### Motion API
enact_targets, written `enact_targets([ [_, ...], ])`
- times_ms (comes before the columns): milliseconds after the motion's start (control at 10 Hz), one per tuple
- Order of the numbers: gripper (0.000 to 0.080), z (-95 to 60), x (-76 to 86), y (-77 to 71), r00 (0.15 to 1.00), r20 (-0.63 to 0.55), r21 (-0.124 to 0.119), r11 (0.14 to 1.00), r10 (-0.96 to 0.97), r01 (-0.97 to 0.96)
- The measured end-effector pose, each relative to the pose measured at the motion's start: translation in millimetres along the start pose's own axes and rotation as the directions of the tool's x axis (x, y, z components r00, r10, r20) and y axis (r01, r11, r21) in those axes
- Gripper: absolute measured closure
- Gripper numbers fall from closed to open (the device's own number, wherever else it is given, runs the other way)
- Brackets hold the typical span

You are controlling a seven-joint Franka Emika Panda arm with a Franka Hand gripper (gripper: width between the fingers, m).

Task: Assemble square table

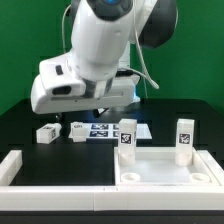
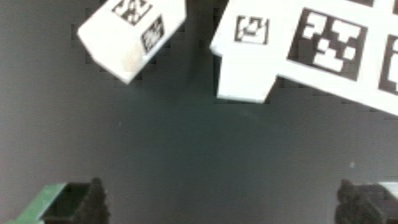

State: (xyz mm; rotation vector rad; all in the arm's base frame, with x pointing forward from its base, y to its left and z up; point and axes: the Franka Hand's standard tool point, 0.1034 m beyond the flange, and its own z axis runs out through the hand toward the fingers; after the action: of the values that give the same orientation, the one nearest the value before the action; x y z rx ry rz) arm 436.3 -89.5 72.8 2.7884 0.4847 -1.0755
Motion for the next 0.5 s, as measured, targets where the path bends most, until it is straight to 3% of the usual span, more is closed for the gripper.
enact_targets([
  [100,0.0150,12.6,-6.3,-6.7,0.994,0.096,0.019,0.999,0.047,-0.049],
  [200,0.0150,29.1,-8.8,-13.5,0.992,0.116,0.046,0.997,0.049,-0.055],
  [500,0.0150,27.7,-8.6,-11.8,0.992,0.114,0.043,0.998,0.049,-0.054],
])
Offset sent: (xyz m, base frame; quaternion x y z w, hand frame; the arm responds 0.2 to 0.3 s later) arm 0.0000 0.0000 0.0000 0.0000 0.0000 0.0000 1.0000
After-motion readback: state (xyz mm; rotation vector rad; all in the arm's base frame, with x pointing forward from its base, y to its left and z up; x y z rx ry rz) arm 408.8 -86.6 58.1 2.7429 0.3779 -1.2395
